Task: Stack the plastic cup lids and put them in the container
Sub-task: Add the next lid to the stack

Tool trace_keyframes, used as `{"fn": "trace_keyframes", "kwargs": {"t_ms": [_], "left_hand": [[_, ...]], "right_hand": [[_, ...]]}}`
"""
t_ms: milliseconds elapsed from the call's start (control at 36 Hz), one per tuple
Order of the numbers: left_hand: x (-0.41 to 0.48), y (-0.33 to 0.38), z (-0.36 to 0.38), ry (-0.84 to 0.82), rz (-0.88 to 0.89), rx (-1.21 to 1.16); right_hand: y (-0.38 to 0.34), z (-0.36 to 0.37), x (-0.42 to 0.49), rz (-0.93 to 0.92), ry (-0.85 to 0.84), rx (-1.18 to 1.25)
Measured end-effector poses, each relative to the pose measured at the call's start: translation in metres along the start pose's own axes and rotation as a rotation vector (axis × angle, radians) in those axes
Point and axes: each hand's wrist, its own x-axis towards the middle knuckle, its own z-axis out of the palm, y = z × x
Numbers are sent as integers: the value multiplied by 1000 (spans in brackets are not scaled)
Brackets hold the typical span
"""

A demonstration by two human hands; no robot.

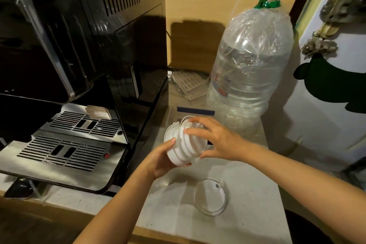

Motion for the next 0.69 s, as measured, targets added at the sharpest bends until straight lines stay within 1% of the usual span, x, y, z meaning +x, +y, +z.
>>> {"fn": "trace_keyframes", "kwargs": {"t_ms": [167, 417, 528, 694], "left_hand": [[4, 5, 4, -51, 18, 8], [10, 11, 5, -85, -3, 23], [12, 14, 8, -124, 4, 41], [15, 16, 14, -119, 5, 45]], "right_hand": [[1, -2, 2, -83, 5, 11], [2, -8, 3, -208, -4, -60], [5, -6, 3, -250, 14, -77], [11, -2, 2, -285, 52, -90]]}}
